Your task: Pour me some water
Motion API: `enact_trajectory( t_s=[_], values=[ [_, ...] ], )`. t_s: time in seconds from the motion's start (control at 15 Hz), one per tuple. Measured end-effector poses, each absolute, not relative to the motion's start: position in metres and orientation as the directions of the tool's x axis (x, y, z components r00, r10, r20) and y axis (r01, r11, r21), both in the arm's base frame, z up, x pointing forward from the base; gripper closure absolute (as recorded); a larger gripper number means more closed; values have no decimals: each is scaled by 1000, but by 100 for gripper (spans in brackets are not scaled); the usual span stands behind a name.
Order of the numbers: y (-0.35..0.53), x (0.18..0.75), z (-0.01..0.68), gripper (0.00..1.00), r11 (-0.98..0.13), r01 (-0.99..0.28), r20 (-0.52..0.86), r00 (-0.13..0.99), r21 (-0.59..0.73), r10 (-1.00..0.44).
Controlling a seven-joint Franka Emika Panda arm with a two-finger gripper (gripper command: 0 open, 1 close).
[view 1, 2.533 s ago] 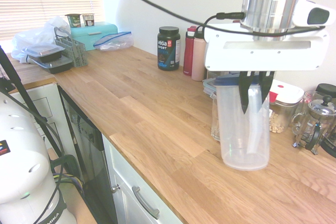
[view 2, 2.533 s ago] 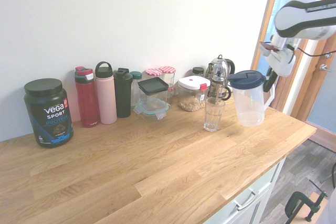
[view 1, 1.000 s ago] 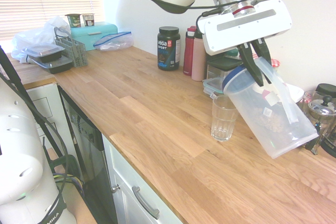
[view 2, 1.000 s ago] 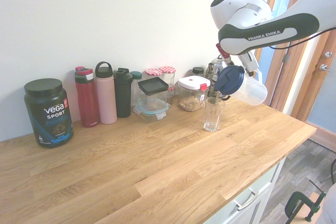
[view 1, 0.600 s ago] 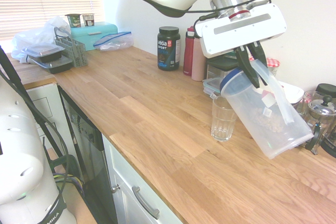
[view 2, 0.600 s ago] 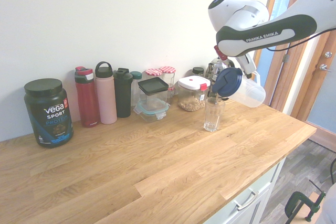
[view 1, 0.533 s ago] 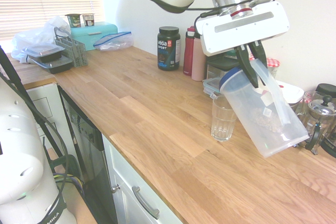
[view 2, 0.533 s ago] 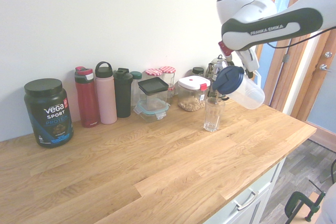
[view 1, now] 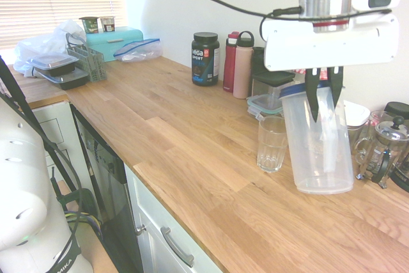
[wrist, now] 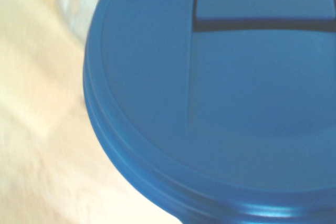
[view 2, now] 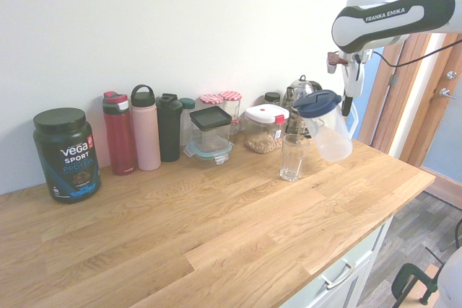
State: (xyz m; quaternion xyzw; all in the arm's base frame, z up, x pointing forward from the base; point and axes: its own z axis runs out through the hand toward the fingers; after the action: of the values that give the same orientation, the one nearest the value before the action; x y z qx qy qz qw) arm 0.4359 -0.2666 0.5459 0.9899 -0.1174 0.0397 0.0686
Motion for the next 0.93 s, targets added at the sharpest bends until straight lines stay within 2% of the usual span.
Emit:
enact_trajectory(
  t_s=[0.27,0.53,0.73,0.93],
  values=[
    [-298,418,521,100,-927,-374,196,908,-24,-371],
    [-314,387,522,100,-880,-470,245,847,-66,-471],
    [-290,351,539,100,-817,-566,282,771,-107,-571],
    [-245,316,558,100,-785,-602,306,728,-144,-614]
  ],
)
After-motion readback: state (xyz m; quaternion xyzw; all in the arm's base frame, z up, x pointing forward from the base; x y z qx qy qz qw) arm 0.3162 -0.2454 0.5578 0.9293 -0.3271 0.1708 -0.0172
